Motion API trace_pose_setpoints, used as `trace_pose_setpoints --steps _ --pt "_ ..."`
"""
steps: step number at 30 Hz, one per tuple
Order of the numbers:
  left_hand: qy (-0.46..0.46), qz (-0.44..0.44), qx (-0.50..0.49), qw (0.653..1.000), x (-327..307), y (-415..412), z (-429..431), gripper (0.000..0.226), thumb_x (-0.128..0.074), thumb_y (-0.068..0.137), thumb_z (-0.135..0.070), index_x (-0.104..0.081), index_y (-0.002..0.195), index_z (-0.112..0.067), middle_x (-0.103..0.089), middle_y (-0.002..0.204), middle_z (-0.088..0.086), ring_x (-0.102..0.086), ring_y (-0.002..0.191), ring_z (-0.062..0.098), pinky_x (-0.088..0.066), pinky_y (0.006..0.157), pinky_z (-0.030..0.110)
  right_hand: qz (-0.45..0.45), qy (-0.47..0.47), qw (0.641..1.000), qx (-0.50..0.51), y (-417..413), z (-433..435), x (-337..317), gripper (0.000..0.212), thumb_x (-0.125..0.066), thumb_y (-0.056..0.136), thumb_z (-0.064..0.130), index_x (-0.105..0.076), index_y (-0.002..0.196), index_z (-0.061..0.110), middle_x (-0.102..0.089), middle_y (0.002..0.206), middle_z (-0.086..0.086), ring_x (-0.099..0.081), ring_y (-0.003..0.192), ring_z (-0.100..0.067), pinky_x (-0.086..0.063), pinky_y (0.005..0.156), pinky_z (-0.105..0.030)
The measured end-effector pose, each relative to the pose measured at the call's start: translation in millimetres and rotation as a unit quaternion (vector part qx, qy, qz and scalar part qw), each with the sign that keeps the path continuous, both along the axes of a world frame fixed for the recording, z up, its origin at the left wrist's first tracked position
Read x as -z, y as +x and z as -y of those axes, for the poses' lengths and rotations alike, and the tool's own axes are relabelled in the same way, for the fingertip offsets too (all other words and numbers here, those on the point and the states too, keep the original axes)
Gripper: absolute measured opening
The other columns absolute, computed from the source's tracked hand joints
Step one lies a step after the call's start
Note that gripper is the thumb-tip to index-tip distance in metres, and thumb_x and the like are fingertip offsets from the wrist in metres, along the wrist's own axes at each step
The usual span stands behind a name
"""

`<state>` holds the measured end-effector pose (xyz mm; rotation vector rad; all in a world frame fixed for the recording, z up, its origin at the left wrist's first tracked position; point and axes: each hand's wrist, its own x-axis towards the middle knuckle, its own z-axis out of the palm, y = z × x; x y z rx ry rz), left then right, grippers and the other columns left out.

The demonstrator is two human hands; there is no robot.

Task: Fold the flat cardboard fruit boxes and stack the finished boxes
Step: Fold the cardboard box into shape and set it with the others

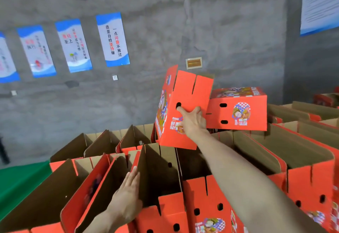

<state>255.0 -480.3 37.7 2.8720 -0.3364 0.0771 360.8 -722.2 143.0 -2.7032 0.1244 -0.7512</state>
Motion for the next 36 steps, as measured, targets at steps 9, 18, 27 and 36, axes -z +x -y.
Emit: trace_pose_setpoints --steps 9,18,27,36 --pt "-0.003 -0.01 -0.007 1.0 0.7 3.0 -5.0 0.086 -0.051 0.086 -0.014 0.004 0.152 -0.014 0.023 0.157 -0.005 0.014 0.146 0.017 -0.015 0.119 0.038 0.024 -0.081 0.996 0.023 -21.3 36.4 -35.9 0.06 -0.063 0.089 0.019 -0.033 0.138 0.039 -0.033 0.121 -0.019 -0.039 0.111 -0.036 -0.034 0.072 -0.036" --pt "-0.027 -0.012 -0.006 1.0 3.6 5.5 -8.5 0.088 -0.053 0.084 -0.016 0.003 0.152 -0.013 0.022 0.157 -0.005 0.013 0.146 0.018 -0.013 0.119 0.037 0.023 -0.143 0.987 0.067 -47.2 47.9 -68.3 0.067 -0.063 0.089 0.014 -0.029 0.141 0.039 -0.034 0.125 -0.021 -0.038 0.114 -0.036 -0.035 0.071 -0.036" --pt "-0.043 -0.015 0.001 0.999 3.0 5.2 -6.9 0.089 -0.053 0.083 -0.014 0.003 0.152 -0.012 0.021 0.158 -0.003 0.013 0.146 0.019 -0.009 0.119 0.034 0.003 -0.172 0.984 0.049 -31.7 29.4 -44.8 0.064 -0.058 0.089 0.012 -0.03 0.138 0.042 -0.031 0.124 -0.017 -0.033 0.117 -0.035 -0.036 0.073 -0.035" --pt "-0.007 0.02 0.028 0.999 2.7 4.1 -2.3 0.085 -0.05 0.084 -0.012 0.001 0.151 -0.003 0.016 0.159 0.006 0.013 0.146 0.02 0.005 0.113 0.02 -0.044 0.004 0.998 0.039 -7.1 0.3 17.6 0.074 -0.053 0.095 0.03 -0.004 0.148 0.045 0.005 0.151 -0.031 -0.018 0.137 -0.044 -0.041 0.099 -0.045"
